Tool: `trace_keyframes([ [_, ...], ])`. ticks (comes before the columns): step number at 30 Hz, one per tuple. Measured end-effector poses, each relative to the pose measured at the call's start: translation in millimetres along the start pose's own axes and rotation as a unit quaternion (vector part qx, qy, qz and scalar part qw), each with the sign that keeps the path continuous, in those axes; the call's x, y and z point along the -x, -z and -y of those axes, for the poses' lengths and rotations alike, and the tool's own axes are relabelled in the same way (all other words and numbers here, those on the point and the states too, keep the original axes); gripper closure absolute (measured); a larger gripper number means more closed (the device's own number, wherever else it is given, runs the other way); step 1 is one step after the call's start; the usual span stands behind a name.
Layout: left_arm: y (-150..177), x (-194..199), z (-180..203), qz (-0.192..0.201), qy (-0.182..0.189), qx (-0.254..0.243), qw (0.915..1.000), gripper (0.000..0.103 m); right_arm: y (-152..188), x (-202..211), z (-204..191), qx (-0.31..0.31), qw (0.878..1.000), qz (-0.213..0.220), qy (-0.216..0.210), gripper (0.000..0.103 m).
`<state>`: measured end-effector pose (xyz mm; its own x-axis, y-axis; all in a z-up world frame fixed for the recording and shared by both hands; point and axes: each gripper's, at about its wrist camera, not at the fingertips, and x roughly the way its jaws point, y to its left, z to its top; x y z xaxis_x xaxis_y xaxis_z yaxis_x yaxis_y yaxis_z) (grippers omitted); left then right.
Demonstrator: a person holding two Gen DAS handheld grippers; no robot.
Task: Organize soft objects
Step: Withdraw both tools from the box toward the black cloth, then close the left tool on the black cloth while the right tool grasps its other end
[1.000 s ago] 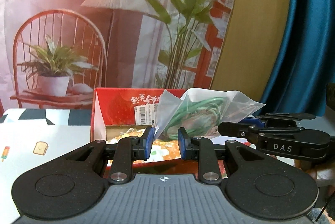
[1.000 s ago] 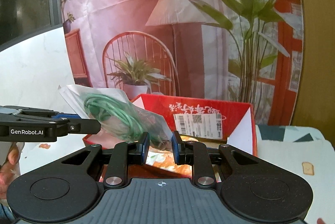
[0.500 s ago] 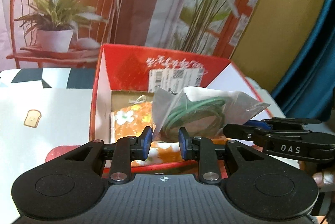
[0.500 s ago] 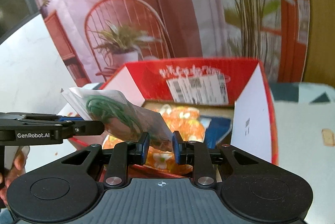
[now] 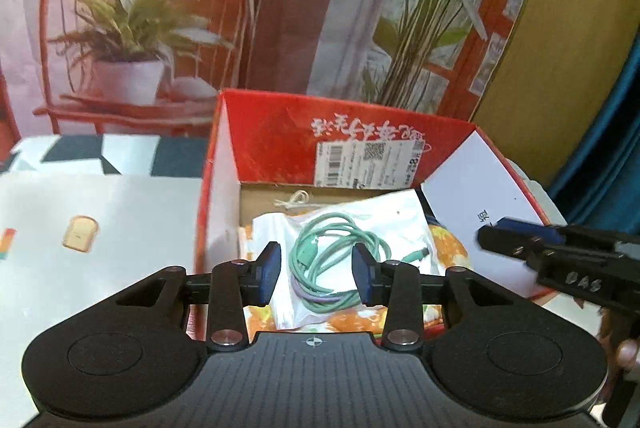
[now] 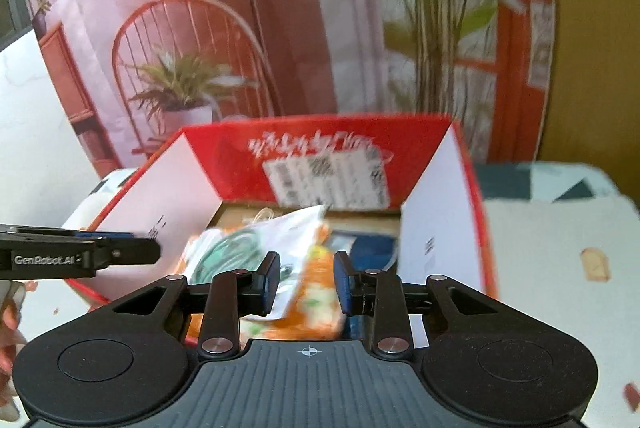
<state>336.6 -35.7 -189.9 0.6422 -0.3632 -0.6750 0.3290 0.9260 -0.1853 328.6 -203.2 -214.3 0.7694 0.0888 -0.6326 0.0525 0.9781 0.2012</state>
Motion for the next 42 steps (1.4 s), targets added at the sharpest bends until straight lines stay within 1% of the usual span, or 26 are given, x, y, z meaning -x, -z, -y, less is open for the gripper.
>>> trace_keyframes([
  [3,3,17,2,0.016,-0.001,-0.006,0.9999,0.062,2,17,1,0.008,1.000,0.030,-0.007,0.074],
  [7,12,45,9,0.038,-0.005,-0.019,0.9991,0.061,10,41,-5,0.023,0.997,0.069,-0.028,0.073],
  [9,19,59,12,0.047,-0.008,-0.024,0.9986,0.059,17,53,-10,0.032,0.996,0.080,-0.034,0.073],
  [11,29,71,13,0.052,-0.008,-0.021,0.9984,0.055,26,65,-13,0.036,0.995,0.087,-0.041,0.073],
  [12,36,77,14,0.053,-0.007,-0.018,0.9984,0.055,32,70,-14,0.035,0.994,0.090,-0.045,0.073],
  [17,71,92,16,0.044,-0.014,-0.017,0.9988,0.054,60,87,-15,0.016,0.995,0.078,-0.052,0.073],
  [21,98,98,14,0.027,-0.013,-0.010,0.9995,0.053,86,98,-14,0.017,0.997,0.065,-0.049,0.073],
  [23,107,97,11,0.017,-0.015,-0.001,0.9997,0.050,99,102,-13,0.017,0.997,0.055,-0.047,0.072],
  [26,118,91,4,0.005,-0.019,0.022,0.9996,0.050,118,98,-8,-0.003,0.999,0.028,-0.040,0.071],
  [28,124,87,1,0.001,-0.022,0.022,0.9995,0.050,130,96,-4,-0.016,0.999,0.011,-0.035,0.070],
  [30,127,80,-2,-0.004,-0.033,0.019,0.9993,0.049,139,93,-5,-0.011,0.999,-0.001,-0.032,0.068],
  [32,129,72,-9,-0.014,-0.042,0.030,0.9986,0.048,147,89,-8,0.002,1.000,-0.014,-0.026,0.063],
  [33,130,68,-13,-0.018,-0.041,0.039,0.9982,0.048,150,87,-9,0.003,1.000,-0.020,-0.023,0.062],
  [35,131,64,-18,-0.024,-0.036,0.052,0.9977,0.045,154,82,-8,-0.004,0.999,-0.028,-0.024,0.056],
  [36,132,63,-21,-0.027,-0.032,0.062,0.9972,0.044,156,81,-6,-0.010,0.999,-0.029,-0.023,0.054],
  [38,133,61,-28,-0.028,-0.010,0.091,0.9954,0.040,157,80,-3,-0.020,0.999,-0.031,-0.025,0.051],
  [40,135,57,-33,-0.029,0.012,0.121,0.9922,0.040,158,78,1,-0.033,0.998,-0.035,-0.030,0.050],
  [42,137,53,-32,-0.030,0.020,0.130,0.9909,0.040,160,76,4,-0.044,0.998,-0.038,-0.034,0.050],
])
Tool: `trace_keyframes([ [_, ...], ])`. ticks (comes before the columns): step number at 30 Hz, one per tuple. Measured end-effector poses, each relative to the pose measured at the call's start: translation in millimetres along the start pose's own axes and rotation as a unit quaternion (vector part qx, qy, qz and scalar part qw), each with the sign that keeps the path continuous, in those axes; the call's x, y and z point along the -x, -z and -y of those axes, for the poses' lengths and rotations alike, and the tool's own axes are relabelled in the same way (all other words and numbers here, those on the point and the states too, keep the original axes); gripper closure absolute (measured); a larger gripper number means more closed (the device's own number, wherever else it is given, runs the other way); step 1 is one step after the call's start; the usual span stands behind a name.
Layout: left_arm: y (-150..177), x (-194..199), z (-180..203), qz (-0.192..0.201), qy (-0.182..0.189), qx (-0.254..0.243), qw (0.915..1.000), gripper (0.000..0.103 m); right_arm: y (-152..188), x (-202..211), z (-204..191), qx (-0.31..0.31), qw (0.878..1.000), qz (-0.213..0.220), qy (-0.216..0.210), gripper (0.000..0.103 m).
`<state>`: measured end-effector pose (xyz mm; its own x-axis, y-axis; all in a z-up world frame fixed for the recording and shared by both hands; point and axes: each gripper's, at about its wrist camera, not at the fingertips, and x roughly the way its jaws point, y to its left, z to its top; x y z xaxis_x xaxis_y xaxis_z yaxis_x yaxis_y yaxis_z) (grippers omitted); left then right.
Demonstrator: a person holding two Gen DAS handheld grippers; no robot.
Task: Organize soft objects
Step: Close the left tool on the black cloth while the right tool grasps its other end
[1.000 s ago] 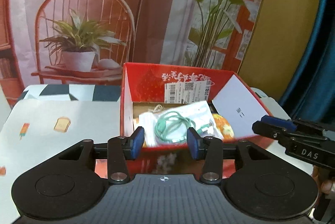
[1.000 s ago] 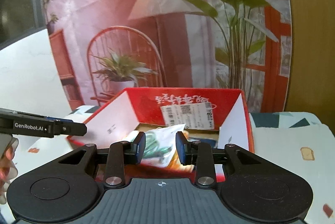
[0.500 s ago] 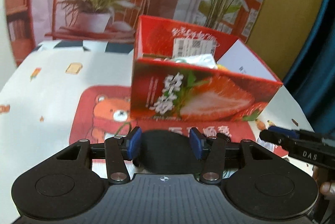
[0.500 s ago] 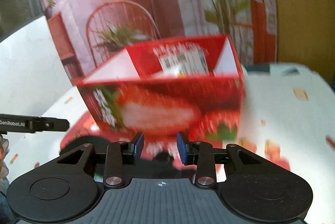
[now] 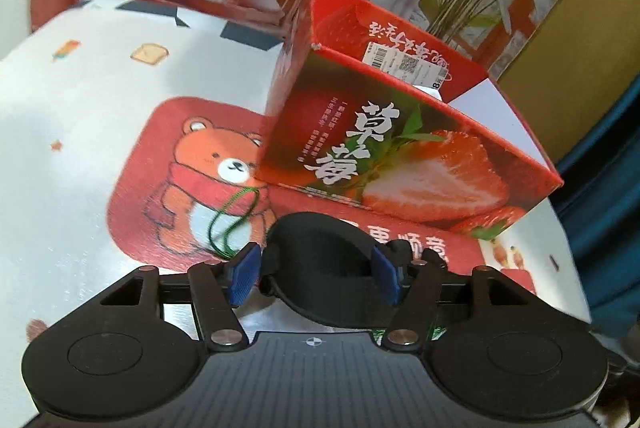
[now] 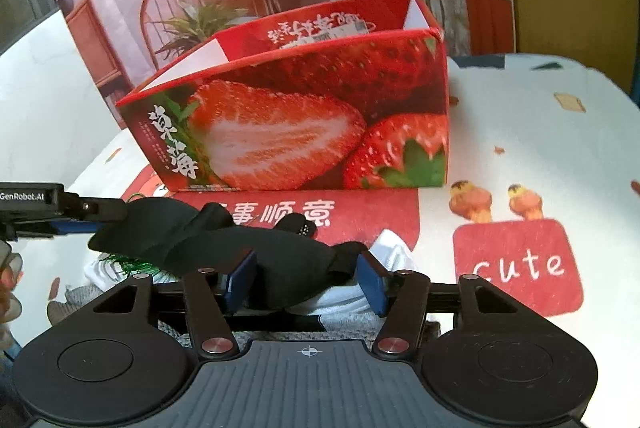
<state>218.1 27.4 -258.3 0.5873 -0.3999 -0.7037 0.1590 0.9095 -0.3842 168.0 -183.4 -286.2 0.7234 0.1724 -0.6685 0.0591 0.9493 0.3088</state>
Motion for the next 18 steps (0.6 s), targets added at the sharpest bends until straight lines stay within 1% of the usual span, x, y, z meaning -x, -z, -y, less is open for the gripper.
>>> trace_keyframes([
  [3,4,-5,3,-0.003,-0.002,-0.005,1.0000,0.039,1,-3,5,-0.016,1.000,-0.004,-0.008,0.050],
  [7,6,-8,0,-0.002,0.006,0.011,0.9999,0.039,1,-5,10,-0.036,0.999,-0.009,-0.020,0.050],
  [14,12,-11,-3,-0.004,0.019,0.015,0.9997,0.038,0,-13,17,-0.066,0.997,-0.020,-0.035,0.049],
  [18,16,-9,0,-0.001,0.020,0.005,0.9998,0.038,-3,-16,21,-0.088,0.995,-0.027,-0.043,0.047],
])
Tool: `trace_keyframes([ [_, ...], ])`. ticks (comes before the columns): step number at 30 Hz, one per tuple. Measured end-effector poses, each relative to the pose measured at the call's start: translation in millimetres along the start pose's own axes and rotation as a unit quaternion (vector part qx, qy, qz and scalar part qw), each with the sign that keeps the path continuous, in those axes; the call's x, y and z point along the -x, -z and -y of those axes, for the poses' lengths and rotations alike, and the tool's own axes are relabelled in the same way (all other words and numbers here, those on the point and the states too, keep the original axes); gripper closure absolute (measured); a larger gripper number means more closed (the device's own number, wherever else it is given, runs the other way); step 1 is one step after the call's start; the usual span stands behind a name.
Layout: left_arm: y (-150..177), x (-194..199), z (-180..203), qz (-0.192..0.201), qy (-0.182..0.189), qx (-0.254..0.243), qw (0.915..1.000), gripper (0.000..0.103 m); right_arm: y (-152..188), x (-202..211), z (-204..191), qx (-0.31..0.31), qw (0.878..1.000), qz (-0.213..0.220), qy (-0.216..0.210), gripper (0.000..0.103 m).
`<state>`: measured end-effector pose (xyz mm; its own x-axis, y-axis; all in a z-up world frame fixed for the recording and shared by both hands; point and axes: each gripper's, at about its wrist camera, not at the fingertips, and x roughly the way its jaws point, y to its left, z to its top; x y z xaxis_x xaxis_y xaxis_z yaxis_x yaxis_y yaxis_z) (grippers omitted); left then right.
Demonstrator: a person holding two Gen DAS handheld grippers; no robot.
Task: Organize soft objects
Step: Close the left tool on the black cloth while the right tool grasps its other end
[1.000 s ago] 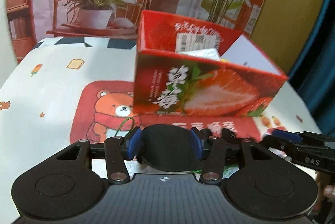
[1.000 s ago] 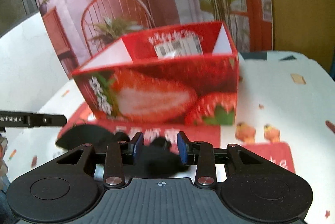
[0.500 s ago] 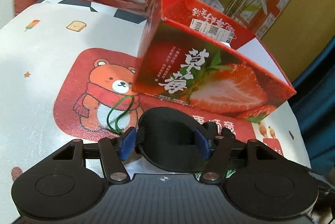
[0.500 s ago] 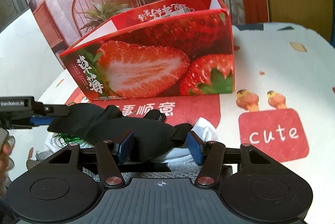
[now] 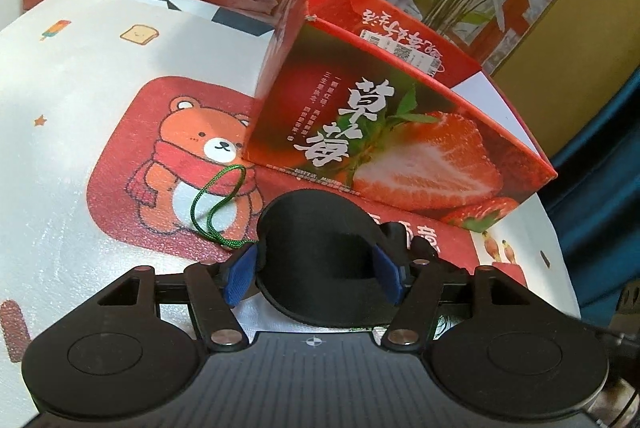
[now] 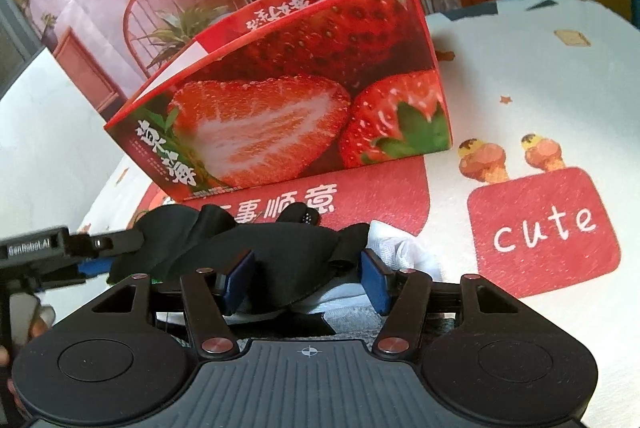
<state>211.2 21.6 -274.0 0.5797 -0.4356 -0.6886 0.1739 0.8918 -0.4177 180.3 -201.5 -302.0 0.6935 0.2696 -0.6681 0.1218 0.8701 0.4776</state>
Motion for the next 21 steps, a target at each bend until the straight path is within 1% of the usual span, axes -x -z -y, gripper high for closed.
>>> trace_keyframes([
  [5,8,5,9,0.019,-0.009,-0.029,0.9993,0.041,-1,-1,3,-0.026,1.000,-0.003,-0.009,0.046],
  [9,14,7,15,0.028,-0.014,-0.039,0.9987,0.043,-1,3,6,-0.045,0.999,0.003,-0.017,0.047],
  [10,15,7,16,0.029,-0.015,-0.042,0.9986,0.043,-1,5,7,-0.048,0.999,0.006,-0.019,0.048],
  [13,18,9,17,0.032,-0.019,-0.050,0.9980,0.043,-1,12,5,-0.041,0.999,0.025,-0.021,0.059],
  [17,22,11,17,0.033,-0.018,-0.054,0.9978,0.043,-3,26,-6,0.007,0.998,0.062,-0.011,0.071],
  [21,23,12,15,0.031,-0.017,-0.051,0.9981,0.043,-5,35,-10,0.024,0.996,0.089,-0.012,0.079],
])
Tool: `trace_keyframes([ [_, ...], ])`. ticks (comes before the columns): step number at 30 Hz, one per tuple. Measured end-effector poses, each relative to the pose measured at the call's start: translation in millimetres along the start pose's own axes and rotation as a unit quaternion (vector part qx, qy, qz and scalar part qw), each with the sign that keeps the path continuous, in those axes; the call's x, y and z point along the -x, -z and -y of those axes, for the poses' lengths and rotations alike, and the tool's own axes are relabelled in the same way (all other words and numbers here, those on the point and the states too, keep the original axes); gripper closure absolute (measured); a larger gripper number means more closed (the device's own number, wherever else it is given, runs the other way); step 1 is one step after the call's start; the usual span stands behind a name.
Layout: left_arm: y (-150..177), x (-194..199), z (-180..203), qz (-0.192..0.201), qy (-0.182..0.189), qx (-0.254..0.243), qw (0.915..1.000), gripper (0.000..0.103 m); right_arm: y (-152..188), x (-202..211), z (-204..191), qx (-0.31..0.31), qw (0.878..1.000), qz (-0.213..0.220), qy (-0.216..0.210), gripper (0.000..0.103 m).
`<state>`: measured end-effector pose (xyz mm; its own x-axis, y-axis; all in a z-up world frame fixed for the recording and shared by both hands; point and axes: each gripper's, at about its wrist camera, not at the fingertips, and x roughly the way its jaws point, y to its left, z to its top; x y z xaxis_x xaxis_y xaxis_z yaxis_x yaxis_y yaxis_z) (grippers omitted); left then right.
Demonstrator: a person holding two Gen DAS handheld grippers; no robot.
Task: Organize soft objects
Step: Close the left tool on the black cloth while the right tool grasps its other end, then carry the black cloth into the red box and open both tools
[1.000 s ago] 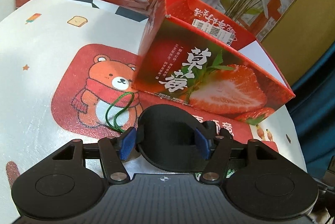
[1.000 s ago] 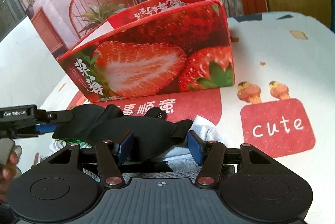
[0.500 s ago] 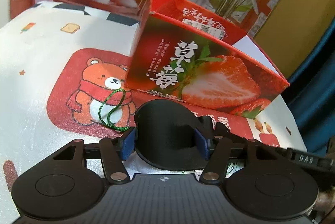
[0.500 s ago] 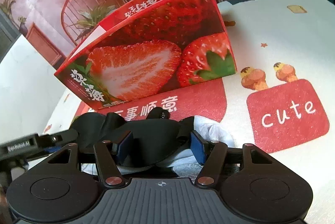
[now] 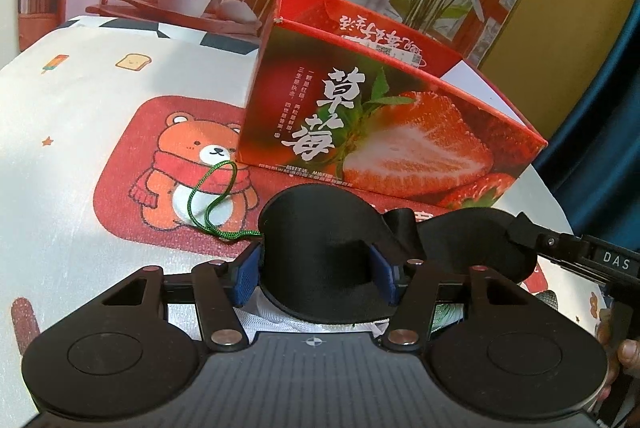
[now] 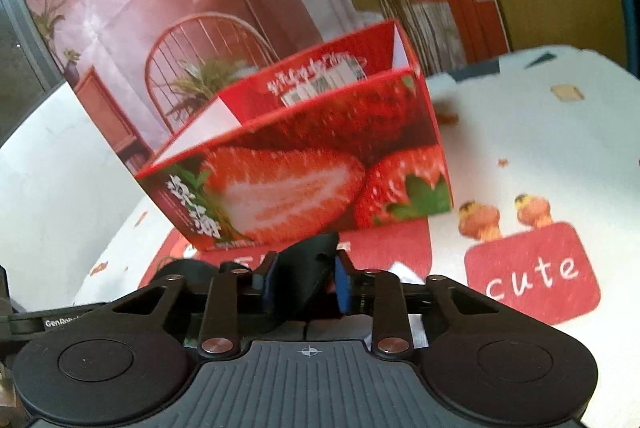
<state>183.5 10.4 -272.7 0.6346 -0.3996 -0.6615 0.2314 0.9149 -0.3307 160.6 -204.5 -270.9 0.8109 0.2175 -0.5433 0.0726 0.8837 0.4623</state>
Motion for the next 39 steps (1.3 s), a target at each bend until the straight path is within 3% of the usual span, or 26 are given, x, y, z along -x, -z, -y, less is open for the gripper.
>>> trace_keyframes([
  [5,-5,8,-13,-0.001,0.032,0.060,0.9977,0.046,3,1,-8,0.045,0.999,0.007,0.014,0.084],
  [10,-11,24,-20,0.026,0.059,0.099,0.9930,0.051,6,2,-8,0.060,0.998,0.011,0.023,0.085],
  [15,-7,20,-9,0.013,0.053,0.076,0.9956,0.051,9,1,-11,0.070,0.997,0.008,0.022,0.086],
  [25,-3,10,-16,-0.007,0.032,0.070,0.9970,0.067,11,0,-15,0.082,0.996,0.005,0.021,0.086],
  [29,-3,13,-12,0.005,0.038,0.060,0.9975,0.080,12,1,-14,0.082,0.996,0.003,0.021,0.086],
  [39,-11,32,7,0.044,0.025,0.007,0.9987,0.084,7,9,-21,0.094,0.995,0.017,0.004,0.086],
])
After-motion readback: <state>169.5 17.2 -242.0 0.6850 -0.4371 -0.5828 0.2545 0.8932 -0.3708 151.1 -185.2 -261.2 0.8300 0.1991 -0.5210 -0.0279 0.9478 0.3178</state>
